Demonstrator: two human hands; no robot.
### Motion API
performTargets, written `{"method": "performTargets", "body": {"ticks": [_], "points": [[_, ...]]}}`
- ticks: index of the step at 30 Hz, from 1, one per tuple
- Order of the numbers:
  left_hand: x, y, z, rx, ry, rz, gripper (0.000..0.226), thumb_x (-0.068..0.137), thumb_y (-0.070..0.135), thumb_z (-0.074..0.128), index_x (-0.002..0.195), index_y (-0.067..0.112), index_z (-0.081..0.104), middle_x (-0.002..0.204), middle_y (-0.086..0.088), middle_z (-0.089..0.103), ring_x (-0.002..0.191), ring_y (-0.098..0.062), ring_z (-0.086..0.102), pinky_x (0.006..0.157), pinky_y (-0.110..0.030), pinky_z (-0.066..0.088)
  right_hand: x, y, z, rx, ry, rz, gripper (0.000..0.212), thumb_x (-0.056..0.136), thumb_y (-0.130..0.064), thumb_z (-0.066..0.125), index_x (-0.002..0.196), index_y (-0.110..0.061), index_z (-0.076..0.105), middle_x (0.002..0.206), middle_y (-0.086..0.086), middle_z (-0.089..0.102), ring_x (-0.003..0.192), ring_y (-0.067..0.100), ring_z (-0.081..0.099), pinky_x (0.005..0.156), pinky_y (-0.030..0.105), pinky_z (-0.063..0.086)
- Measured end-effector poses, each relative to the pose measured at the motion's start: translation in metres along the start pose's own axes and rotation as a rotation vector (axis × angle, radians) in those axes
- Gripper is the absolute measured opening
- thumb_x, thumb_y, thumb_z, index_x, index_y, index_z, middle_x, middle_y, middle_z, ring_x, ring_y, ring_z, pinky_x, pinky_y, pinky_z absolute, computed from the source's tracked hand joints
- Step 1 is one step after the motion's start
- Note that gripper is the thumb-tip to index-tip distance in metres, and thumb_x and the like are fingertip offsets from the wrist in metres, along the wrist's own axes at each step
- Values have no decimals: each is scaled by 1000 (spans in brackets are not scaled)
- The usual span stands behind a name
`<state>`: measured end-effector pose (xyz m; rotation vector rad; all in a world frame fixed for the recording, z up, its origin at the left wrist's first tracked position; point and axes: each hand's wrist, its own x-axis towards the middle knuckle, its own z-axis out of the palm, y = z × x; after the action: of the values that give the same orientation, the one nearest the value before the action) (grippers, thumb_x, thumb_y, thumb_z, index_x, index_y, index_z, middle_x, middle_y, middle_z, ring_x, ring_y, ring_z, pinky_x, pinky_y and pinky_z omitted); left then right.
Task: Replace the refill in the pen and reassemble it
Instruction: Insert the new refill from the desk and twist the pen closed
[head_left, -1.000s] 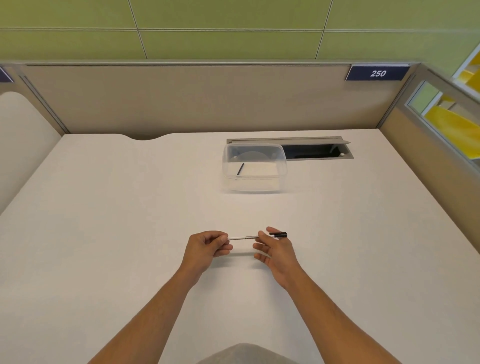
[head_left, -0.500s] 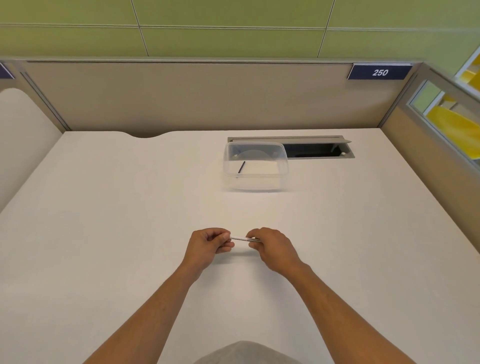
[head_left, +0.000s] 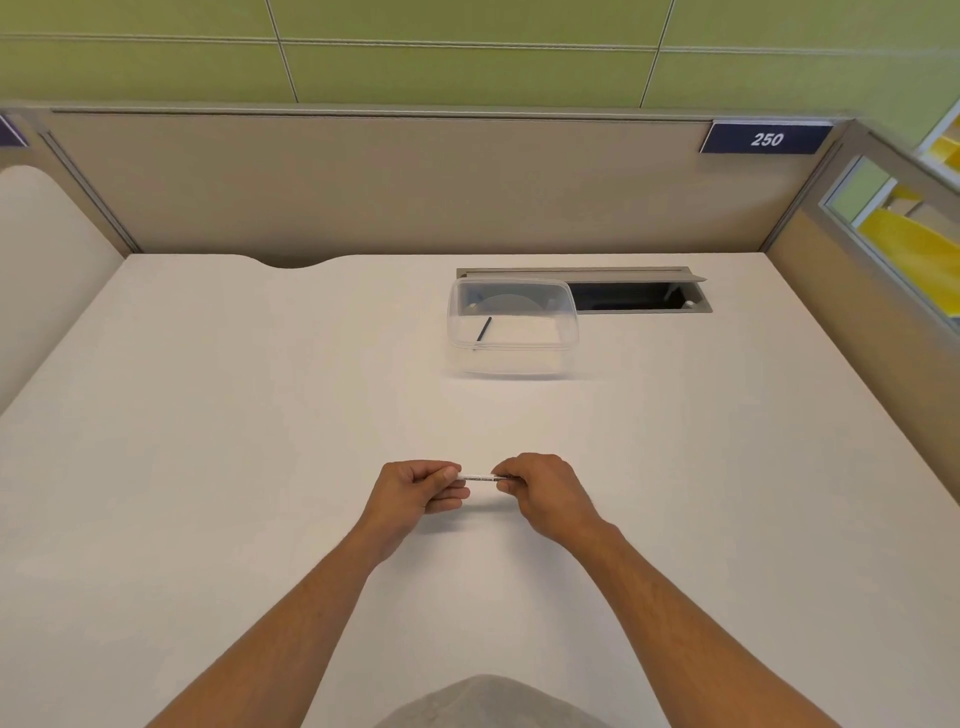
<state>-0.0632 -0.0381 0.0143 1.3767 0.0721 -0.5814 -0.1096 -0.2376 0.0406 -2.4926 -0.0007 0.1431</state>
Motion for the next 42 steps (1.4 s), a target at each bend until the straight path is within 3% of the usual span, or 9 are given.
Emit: {"method": "performTargets", "body": {"ticks": [12,25,31,37,42], "points": [[1,2,4,18,-40,-29,13,90,8,66,95,-2,73,88,-21,76,85,-32,74,68,-27,60,0,1,1,42,3,14,14,90,-15,58,97,-17,70,92,4,73,85,24,62,75,40,51],[2,3,1,55,-55,-26,13,91,10,65,94,0,73,88,-21,75,84,-31,74,68,-27,59,1,7,-2,96,-76,12,13,89,-18,60,98,-18,69,90,2,73,78,18,60,71,29,47],[1,-3,-7,-30,-18,-20,14,92,8,62,99,-2,71,91,-22,74,88,-32,74,72,-29,60,-1,13,-8,9,-32,74,14,88,-32,61,98,-26,67,95,-6,69,85,16,59,70,31,44],[2,-3,-9,-143,-83,-20,22,98,10,52,110,1,68,97,-20,74,95,-33,72,76,-29,59,-4,18,-9,81,-31,80,10,91,-28,57,91,-24,66,84,-2,66,79,19,57,71,36,47],[4,-4,-11,-118,-96,-23,22,99,10,51,104,4,71,98,-22,74,97,-35,71,76,-29,59,-2,19,-7,136,-42,63,11,91,-25,57,89,-21,67,81,0,67,77,19,57,72,38,47]]}}
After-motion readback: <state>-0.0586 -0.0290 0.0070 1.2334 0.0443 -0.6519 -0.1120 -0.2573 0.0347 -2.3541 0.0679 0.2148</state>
